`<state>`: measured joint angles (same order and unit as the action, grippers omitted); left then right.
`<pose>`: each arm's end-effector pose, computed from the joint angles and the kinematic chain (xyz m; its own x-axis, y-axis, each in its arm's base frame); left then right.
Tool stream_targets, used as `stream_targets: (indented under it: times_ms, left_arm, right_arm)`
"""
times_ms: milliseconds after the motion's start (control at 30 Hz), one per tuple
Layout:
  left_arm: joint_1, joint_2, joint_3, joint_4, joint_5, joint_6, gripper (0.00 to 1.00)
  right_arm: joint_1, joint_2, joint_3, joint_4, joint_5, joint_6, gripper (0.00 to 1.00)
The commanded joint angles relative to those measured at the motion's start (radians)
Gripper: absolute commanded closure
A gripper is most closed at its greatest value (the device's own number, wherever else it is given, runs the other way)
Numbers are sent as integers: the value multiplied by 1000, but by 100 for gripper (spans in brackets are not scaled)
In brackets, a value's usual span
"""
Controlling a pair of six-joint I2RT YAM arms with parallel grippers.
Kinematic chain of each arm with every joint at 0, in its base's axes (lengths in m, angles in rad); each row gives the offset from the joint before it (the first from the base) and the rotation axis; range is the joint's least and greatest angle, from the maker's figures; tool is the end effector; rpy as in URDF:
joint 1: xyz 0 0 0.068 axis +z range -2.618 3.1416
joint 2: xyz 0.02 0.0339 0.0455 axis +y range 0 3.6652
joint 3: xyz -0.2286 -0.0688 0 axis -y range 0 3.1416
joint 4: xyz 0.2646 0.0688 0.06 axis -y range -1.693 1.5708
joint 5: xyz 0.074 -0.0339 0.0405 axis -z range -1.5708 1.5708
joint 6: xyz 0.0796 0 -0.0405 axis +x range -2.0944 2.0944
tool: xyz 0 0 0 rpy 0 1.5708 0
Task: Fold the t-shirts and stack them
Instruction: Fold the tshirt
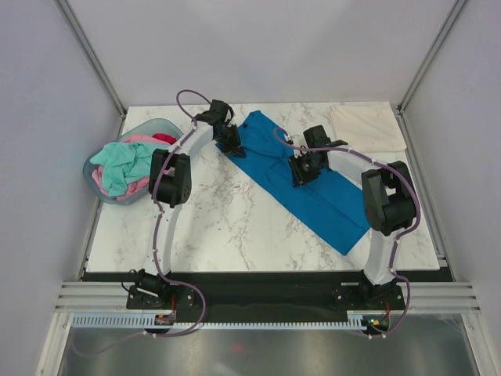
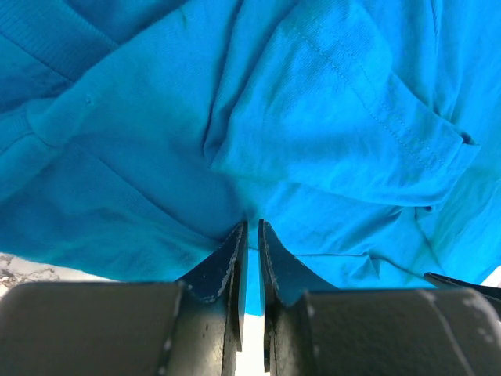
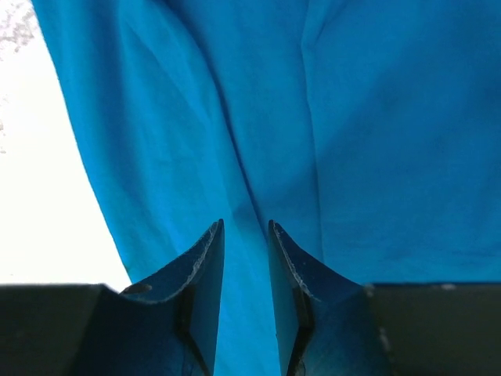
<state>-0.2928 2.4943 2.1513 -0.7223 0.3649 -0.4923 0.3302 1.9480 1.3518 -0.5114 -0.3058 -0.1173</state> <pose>0.5122 -0.1841 0.0891 -0.9439 -0.1766 -0.2792 -0.0125 0.8636 -0.5040 0.3932 0.1601 0.0930 -0.7894 -0.3885 -0.4753 -0.5325 0.8186 0.2152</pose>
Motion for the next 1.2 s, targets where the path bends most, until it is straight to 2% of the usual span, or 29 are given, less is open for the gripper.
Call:
stream_targets:
  times_ms: [0, 300, 500, 767, 867, 900, 933, 1067, 1167]
  left_arm:
    - [4, 23, 35, 12, -20, 11, 83]
    - [4, 31, 28, 12, -15, 1, 83]
    - [4, 38, 30, 12, -17, -2, 83]
    - [4, 40, 32, 18, -3, -17, 83]
    - [7, 40, 30, 18, -1, -15, 83]
    - [6, 40, 28, 18, -3, -15, 83]
    - [6, 40, 28, 17, -3, -15, 83]
    - [7, 41, 24, 18, -9, -17, 83]
    - [11, 46, 21, 18, -12, -14, 83]
  right_arm:
    - [9, 2, -20, 42, 22, -30, 64]
    - [9, 14, -28, 48, 28, -28, 63]
    - [7, 9, -29, 47, 19, -31, 67]
    - [7, 20, -37, 37, -1, -42, 65]
    - [9, 23, -39, 36, 2, -39, 71]
    - [7, 23, -37, 36, 10, -38, 75]
    - [9, 22, -36, 36, 34, -35, 84]
    - [9, 14, -37, 33, 66, -33, 100]
    - [9, 6, -43, 25, 108, -19, 100]
